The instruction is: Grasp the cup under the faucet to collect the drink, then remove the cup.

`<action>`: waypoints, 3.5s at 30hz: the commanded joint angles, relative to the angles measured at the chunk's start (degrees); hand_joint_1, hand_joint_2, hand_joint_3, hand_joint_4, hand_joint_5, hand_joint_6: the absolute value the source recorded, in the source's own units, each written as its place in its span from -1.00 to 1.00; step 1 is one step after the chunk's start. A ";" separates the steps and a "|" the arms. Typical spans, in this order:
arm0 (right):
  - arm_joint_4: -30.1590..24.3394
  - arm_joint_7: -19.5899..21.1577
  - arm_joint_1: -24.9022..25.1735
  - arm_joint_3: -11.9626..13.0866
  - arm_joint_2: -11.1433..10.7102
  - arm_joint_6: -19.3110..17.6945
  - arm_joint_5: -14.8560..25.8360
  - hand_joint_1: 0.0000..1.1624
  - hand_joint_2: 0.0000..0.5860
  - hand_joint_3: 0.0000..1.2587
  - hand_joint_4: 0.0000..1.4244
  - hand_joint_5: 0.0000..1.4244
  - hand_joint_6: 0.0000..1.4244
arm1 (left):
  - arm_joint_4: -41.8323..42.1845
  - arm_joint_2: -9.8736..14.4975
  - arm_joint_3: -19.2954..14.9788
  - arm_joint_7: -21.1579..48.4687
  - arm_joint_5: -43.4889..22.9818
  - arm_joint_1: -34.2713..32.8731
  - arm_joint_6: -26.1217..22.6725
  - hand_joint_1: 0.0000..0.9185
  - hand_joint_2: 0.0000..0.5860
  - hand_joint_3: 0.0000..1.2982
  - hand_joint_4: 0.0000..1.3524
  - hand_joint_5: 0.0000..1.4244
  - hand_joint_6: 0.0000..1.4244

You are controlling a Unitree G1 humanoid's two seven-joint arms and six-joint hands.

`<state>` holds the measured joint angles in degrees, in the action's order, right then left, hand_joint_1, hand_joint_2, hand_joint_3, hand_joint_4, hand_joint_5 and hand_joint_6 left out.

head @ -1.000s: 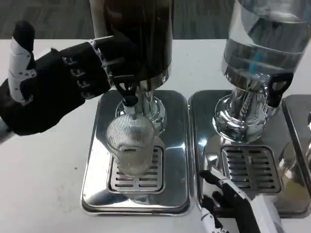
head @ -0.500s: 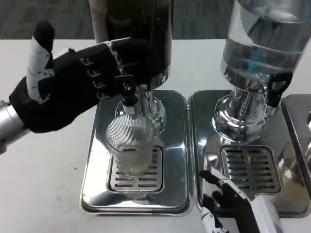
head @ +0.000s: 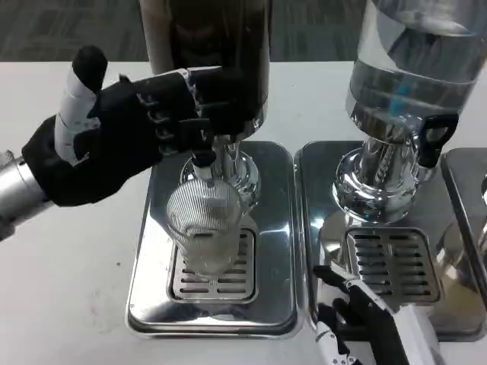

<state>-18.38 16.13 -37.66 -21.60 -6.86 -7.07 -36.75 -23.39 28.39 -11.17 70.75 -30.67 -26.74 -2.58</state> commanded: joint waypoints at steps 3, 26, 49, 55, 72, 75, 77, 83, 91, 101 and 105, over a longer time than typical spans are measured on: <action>1.08 -0.75 -0.05 0.01 0.29 0.97 1.03 -0.19 0.84 -0.58 -0.69 -0.74 -0.68 | 1.74 0.95 1.56 2.12 2.36 1.08 4.87 -1.00 -0.80 -0.56 -0.79 -0.79 -0.85; 0.88 -1.46 0.37 0.20 -0.01 0.62 3.39 -0.32 0.77 -0.58 -0.69 -0.76 -0.72 | 4.25 2.50 3.66 3.59 3.50 3.87 12.71 -1.00 -0.81 -0.57 -0.77 -0.79 -0.87; 0.65 -2.28 0.94 1.15 -0.24 0.58 4.74 -0.34 0.76 -0.59 -0.70 -0.76 -0.72 | 5.09 4.23 5.46 0.74 9.57 5.46 28.14 -1.00 -0.81 -0.57 -0.78 -0.81 -0.87; 0.66 -2.31 1.25 1.22 -0.14 0.32 5.06 -0.35 0.76 -0.59 -0.70 -0.76 -0.72 | 4.41 4.92 6.13 -0.07 10.90 5.35 31.19 -1.00 -0.82 -0.57 -0.78 -0.81 -0.87; -0.75 -10.29 7.03 2.92 -1.78 -2.71 14.70 -0.41 0.04 -0.79 -0.85 -0.82 -0.72 | 2.68 6.81 8.17 -3.41 13.62 5.57 37.94 -1.00 -0.88 -0.55 -0.75 -0.83 -0.87; -0.16 -12.43 9.04 3.40 -2.35 -2.30 16.16 -0.39 -0.01 -0.84 -0.90 -0.89 -0.81 | 2.60 7.11 8.42 -3.91 13.76 5.66 38.67 -1.00 -0.86 -0.53 -0.72 -0.83 -0.87; 0.60 -13.34 9.85 3.70 -2.44 -2.57 17.36 -0.38 -0.02 -0.86 -0.92 -0.92 -0.83 | 2.55 7.28 8.72 -4.14 13.65 5.68 38.84 -1.00 -0.86 -0.53 -0.72 -0.83 -0.87; 2.86 -15.60 12.67 4.02 -2.95 -2.42 18.49 -0.35 -0.11 -0.96 -1.00 -1.00 -0.92 | 2.53 7.57 9.12 -4.46 13.50 5.78 38.84 -1.00 -0.87 -0.50 -0.68 -0.81 -0.87; 4.75 -18.67 16.18 4.32 -3.36 -1.80 19.39 -0.30 -0.15 -1.00 -1.00 -1.00 -0.99 | 2.88 7.94 9.10 -4.87 13.64 5.89 39.05 -1.00 -0.87 -0.50 -0.68 -0.81 -0.87; 6.50 -19.72 18.73 4.49 -3.18 -1.63 18.84 -0.30 -0.17 -1.00 -1.00 -1.00 -1.00 | 3.99 8.41 8.90 -5.53 13.68 6.38 39.32 -1.00 -0.84 -0.49 -0.62 -0.80 -0.87; 7.62 -20.08 19.87 4.41 -3.04 -1.50 18.89 -0.31 -0.17 -1.00 -1.00 -1.00 -1.00 | 4.27 8.65 8.93 -5.83 13.80 6.55 39.22 -1.00 -0.84 -0.48 -0.61 -0.80 -0.87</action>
<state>-11.79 -3.47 -18.87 -17.29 -9.86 -8.96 -18.06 -19.54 35.95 -3.25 64.08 -18.28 -21.50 36.49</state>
